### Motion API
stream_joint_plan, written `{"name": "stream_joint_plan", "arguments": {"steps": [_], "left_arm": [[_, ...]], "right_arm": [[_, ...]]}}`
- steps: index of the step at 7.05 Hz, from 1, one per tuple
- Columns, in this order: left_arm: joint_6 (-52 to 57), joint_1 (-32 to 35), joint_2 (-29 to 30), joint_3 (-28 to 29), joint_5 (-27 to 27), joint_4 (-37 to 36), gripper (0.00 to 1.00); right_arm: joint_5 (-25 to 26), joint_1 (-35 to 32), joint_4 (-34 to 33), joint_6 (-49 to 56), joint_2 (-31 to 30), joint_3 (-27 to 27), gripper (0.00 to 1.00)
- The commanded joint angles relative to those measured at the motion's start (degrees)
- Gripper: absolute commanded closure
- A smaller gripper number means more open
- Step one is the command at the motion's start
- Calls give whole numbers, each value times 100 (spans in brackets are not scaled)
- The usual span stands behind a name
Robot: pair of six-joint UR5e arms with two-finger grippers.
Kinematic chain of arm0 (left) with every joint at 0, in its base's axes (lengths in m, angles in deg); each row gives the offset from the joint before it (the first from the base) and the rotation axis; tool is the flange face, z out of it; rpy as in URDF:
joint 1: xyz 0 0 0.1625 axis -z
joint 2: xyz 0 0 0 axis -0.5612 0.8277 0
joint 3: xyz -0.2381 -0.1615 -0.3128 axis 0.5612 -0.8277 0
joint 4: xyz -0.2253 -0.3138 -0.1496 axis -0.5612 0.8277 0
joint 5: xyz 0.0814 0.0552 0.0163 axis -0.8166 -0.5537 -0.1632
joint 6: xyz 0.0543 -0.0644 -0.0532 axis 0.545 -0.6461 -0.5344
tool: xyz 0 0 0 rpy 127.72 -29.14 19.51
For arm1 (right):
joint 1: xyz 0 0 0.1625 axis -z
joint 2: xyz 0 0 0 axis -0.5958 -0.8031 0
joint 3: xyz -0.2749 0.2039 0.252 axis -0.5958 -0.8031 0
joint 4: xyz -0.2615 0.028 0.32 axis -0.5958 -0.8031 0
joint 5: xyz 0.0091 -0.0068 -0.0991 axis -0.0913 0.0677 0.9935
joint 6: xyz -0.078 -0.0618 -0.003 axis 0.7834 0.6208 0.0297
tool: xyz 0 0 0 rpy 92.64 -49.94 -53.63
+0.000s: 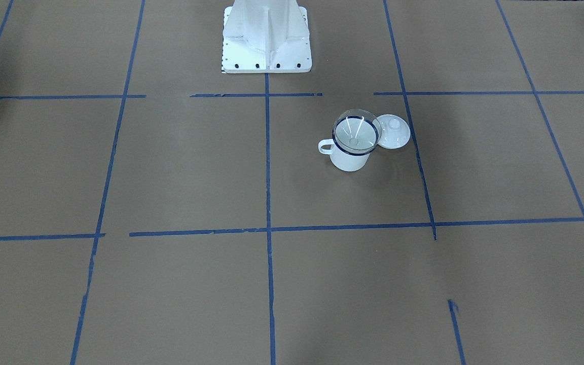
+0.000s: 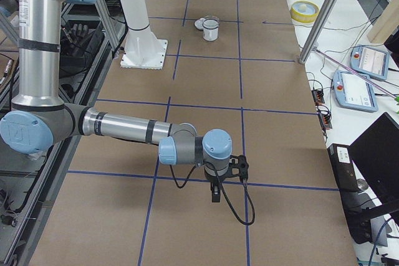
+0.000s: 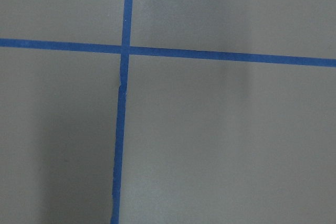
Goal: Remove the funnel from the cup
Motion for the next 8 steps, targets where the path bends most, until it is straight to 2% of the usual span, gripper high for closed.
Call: {"name": "stream_joint_plan", "arguments": {"steps": [1, 3, 4, 6, 8], "left_arm": [[-2158, -1195, 77, -487, -113, 353, 0], [-4786, -2732, 594, -1015, -1050, 275, 0], [-5695, -3384, 1040, -1087, -1446, -21, 0], [-6789, -4527, 2130, -1035, -2280, -1433, 0], [-7416, -5172, 2222, -930, -2574, -1510, 0]], "right_arm": [[0, 0, 0, 0, 0, 0, 0], [0, 0, 0, 0, 0, 0, 0], [0, 0, 0, 0, 0, 0, 0], [0, 0, 0, 0, 0, 0, 0], [0, 0, 0, 0, 0, 0, 0]]}}
